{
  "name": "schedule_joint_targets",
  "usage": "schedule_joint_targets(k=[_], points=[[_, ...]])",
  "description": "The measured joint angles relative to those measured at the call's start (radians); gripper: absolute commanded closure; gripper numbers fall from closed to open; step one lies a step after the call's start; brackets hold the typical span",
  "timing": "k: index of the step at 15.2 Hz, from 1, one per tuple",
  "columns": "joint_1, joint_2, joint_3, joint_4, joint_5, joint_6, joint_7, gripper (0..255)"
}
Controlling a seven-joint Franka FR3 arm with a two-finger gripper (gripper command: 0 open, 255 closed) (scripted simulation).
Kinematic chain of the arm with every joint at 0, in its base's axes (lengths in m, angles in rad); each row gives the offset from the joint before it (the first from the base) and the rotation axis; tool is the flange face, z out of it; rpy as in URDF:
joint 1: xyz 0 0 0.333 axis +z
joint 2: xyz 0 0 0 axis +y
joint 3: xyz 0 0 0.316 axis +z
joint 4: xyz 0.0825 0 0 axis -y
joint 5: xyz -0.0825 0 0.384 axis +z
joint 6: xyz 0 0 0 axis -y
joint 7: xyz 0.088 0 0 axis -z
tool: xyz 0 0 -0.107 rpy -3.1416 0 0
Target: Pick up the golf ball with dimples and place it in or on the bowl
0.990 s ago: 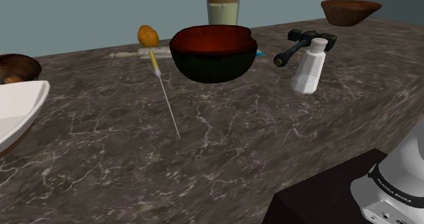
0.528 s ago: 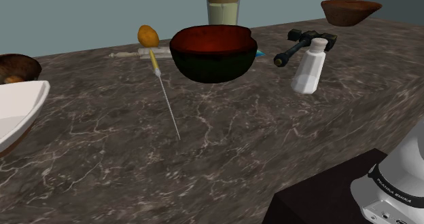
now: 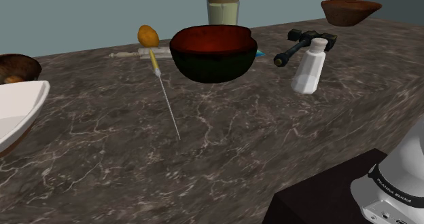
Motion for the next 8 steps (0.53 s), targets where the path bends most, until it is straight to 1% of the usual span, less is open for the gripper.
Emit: schedule_joint_targets(k=[2,3,4,5,6,7,8], points=[[0.049,0.110,0.044,0.118,-0.073,-0.041,0.058,255],[0.084,0.164,0.063,0.178,-0.112,-0.064,0.088,255],[0.143,0.244,0.080,0.283,-0.172,-0.108,0.116,255],[0.169,0.281,0.083,0.320,-0.199,-0.120,0.131,255],[0.174,0.289,0.083,0.318,-0.203,-0.114,0.140,255],[0.168,0.282,0.083,0.296,-0.197,-0.098,0.145,255],[0.151,0.263,0.083,0.252,-0.180,-0.071,0.147,255]])
